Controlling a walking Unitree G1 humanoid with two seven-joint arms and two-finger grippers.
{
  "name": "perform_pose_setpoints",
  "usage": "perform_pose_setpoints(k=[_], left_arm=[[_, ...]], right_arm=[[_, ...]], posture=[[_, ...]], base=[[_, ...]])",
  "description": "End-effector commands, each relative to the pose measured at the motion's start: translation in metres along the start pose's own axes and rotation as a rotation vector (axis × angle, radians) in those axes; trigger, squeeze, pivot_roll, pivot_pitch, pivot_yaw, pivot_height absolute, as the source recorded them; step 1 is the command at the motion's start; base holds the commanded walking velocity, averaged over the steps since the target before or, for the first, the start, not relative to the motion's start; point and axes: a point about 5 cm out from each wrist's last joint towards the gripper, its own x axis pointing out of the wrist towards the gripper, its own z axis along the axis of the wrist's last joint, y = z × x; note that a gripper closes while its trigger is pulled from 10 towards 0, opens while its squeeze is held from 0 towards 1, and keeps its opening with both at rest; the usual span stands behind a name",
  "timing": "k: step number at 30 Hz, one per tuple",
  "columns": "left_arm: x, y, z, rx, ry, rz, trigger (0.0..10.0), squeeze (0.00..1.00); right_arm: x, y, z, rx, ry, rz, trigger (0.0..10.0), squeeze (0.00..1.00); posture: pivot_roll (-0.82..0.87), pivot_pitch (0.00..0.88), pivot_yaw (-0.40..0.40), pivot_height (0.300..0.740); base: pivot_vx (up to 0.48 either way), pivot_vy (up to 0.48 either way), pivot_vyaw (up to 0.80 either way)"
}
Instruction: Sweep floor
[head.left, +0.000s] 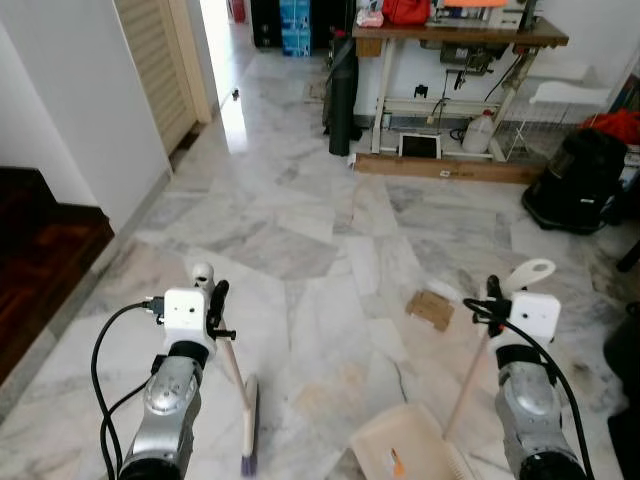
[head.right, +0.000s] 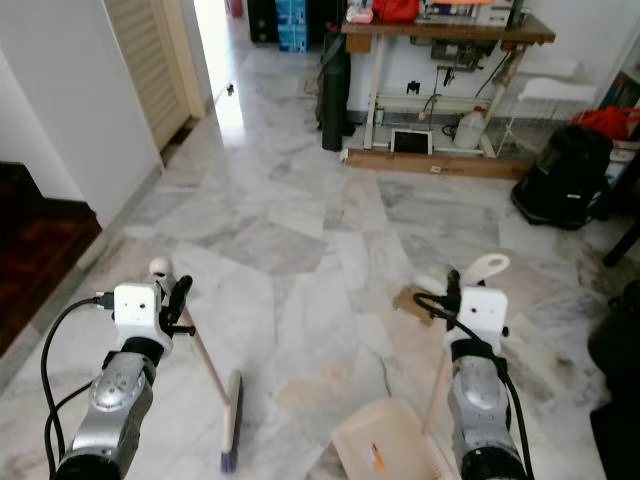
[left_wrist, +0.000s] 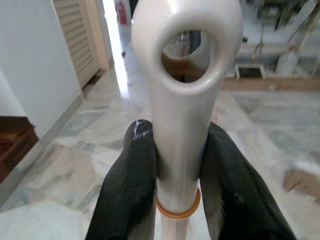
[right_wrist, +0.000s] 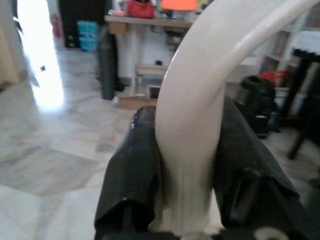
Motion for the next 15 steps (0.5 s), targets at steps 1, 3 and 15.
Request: perform_pose_setpoints(k=[1, 3, 15], left_arm=[[0.0068, -0.0012, 0.0136, 0.01, -0.068, -0.003, 10.0, 0.0], [0.0062, 0.0008, 0.0135, 0.015, -0.069, -0.001, 10.0, 0.0], [0.0078, 0.0047, 0.014, 0.018, -0.066, 0.023, 10.0, 0.0]], right_arm=[[0.0021, -0.008, 0.0045, 0.0, -0.025, -0.024, 10.0, 0.0], [0.0039, -0.0065, 0.0061, 0.001, -0.029, -0.023, 10.0, 0.0], [0.009, -0.001, 0.0119, 0.016, -0.049, -0.011, 10.0, 0.0]], posture=[[0.01, 0.0, 0.012, 0.74], [0.01, 0.0, 0.014, 0.74], [0.02, 0.0, 0.008, 0.74]], base=[[0.3, 0.0, 0.0], [0.3, 0.0, 0.0], [0.302, 0.0, 0.0]])
